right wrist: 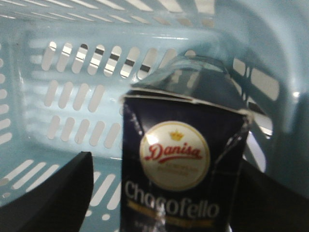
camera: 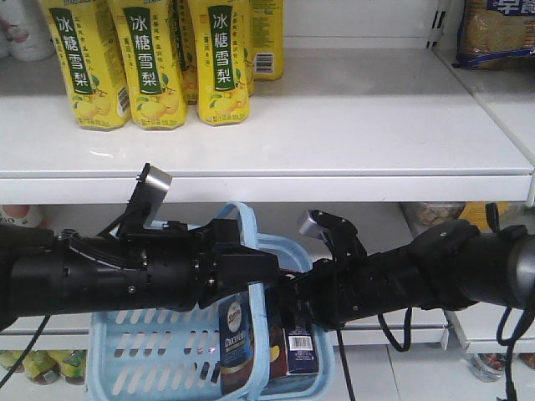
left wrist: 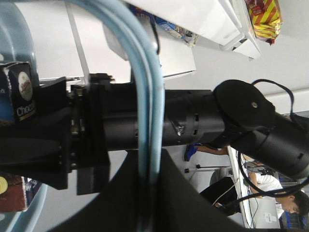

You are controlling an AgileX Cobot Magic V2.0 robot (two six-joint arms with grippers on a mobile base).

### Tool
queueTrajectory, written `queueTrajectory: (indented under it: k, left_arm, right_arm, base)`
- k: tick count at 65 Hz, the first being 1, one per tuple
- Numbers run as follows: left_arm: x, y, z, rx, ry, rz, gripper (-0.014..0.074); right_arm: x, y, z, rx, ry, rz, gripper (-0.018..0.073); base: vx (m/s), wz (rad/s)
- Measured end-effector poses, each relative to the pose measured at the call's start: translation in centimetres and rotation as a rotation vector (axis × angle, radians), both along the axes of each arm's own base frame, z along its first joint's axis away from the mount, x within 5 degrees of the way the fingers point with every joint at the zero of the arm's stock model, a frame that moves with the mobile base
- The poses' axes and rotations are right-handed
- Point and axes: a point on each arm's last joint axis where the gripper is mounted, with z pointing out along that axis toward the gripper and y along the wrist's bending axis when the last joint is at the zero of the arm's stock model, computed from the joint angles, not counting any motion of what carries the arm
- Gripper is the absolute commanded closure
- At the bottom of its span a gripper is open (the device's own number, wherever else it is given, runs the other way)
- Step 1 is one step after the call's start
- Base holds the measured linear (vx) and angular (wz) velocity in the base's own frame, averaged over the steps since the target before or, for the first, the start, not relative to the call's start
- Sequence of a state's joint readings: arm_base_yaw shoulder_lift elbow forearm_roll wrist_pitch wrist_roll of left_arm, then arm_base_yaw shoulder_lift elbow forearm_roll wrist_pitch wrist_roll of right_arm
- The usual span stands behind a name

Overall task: Left arm holds basket, right arm returns cookies
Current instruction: 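Grasp the top of the dark-blue Chocofello box with the right gripper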

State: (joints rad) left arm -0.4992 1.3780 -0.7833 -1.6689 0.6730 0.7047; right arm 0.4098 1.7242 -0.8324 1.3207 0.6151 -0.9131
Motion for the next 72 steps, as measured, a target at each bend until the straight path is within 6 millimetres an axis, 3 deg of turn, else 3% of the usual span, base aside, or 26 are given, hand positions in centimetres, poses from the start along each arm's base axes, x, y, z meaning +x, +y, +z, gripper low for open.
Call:
queueTrajectory:
  k: [20, 47, 72]
  left_arm:
    - [-0.1, 0.0, 0.0, -0.003, 0.001, -0.006, 0.0602]
    - [0.0, 0.0, 0.0, -0.001, 0.0, -0.003, 0.0602]
    - [0.0, 0.0, 0.0, 0.0, 0.0, 0.001, 0.0602]
  right_arm:
    - [0.1, 0.2, -0.9, -0.016, 0.025, 0.018, 0.0138]
    - [0.3, 0.0, -1.4, -0.055, 0.005, 0.009, 0.0396]
    - [0.0, -0.2, -0.8, -0.056, -0.007, 0.025, 0.0399]
  base:
    - [0.0, 0.0]
    - [0.0, 0.0]
    - [0.0, 0.0]
